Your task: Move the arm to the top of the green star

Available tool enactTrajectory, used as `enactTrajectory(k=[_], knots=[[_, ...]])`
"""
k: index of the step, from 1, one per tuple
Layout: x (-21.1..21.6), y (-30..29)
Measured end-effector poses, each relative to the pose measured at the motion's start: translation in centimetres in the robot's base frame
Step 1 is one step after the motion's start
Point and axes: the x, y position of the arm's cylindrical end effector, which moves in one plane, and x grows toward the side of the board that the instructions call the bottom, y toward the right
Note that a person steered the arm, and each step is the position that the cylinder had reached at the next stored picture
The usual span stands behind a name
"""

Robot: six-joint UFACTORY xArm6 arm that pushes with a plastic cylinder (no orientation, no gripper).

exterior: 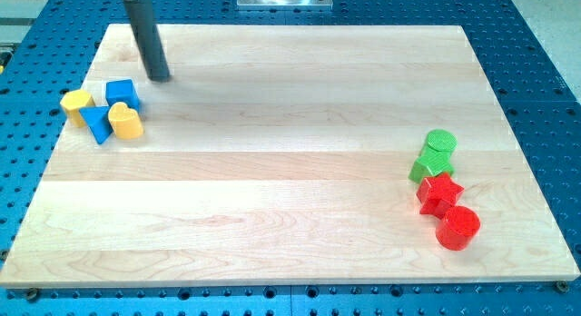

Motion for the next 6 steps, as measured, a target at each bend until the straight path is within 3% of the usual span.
enactTrajectory(k=[1, 2, 5, 6], knots=[[4.0, -1.0], [5.2, -1.5], [5.3, 34.7], [9.6, 46.5]])
